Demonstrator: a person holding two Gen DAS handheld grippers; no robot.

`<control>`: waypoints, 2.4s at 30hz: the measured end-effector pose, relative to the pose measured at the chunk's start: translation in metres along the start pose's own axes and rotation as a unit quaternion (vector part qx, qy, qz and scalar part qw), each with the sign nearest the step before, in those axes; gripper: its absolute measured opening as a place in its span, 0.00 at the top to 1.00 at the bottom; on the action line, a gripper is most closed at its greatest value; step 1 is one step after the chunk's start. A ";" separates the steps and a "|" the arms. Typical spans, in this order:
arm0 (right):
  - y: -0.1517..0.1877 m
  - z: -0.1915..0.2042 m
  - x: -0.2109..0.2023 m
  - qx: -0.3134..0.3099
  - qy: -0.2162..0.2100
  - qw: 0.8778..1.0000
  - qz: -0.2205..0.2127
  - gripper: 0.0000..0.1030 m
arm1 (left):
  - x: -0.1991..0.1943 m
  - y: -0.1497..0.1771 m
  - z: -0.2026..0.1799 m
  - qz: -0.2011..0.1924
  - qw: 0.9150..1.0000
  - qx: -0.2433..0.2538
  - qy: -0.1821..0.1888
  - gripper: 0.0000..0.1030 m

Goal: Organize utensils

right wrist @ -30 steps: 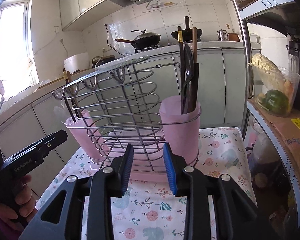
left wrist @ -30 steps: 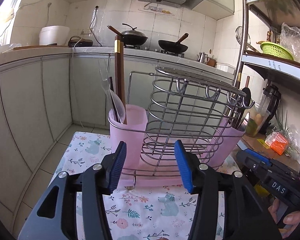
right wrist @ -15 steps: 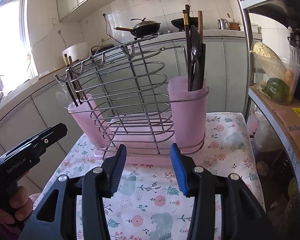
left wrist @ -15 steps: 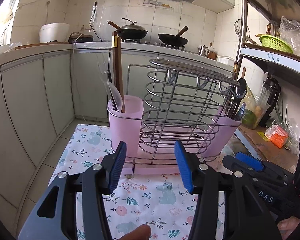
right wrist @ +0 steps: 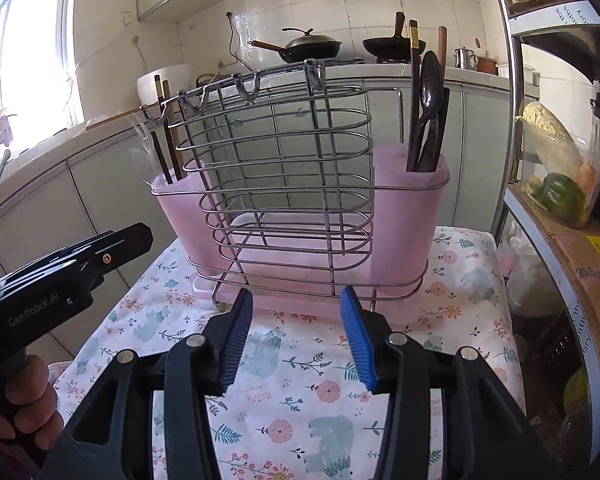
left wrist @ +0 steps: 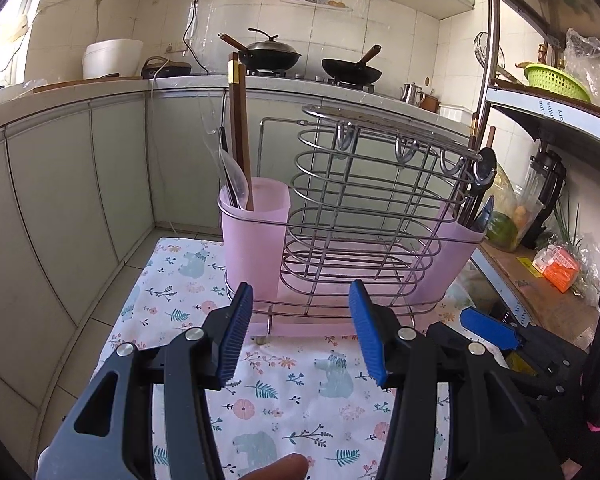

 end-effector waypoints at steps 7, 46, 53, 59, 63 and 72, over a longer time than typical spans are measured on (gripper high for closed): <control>-0.001 0.001 0.000 -0.003 0.009 1.000 0.003 0.56 | -0.001 0.000 0.001 0.002 1.000 0.000 0.001 0.51; -0.024 -0.014 -0.028 0.007 0.058 0.996 -0.070 0.56 | 0.003 0.005 0.002 0.016 1.000 0.002 0.000 0.51; -0.026 -0.009 -0.029 -0.008 0.062 0.995 -0.075 0.56 | 0.003 0.006 0.003 0.016 1.000 0.001 -0.002 0.51; -0.026 -0.008 -0.029 -0.009 0.062 0.995 -0.072 0.56 | 0.003 0.005 0.003 0.014 1.000 0.000 -0.002 0.51; -0.024 -0.009 -0.027 -0.008 0.061 0.996 -0.069 0.56 | 0.003 0.006 0.003 0.014 1.000 0.001 -0.002 0.51; -0.023 -0.009 -0.026 -0.007 0.058 0.996 -0.065 0.56 | 0.003 0.006 0.002 0.014 1.000 0.000 -0.002 0.51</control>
Point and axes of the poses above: each gripper's, at about its wrist camera, not at the fingertips, and x roughly the way its jaws point, z to its left, y to its underside, the point moved 7 cm from there along x, roughly the way its jaws point, and after that the axes turned 4 degrees about -x, right-handed, at the moved point
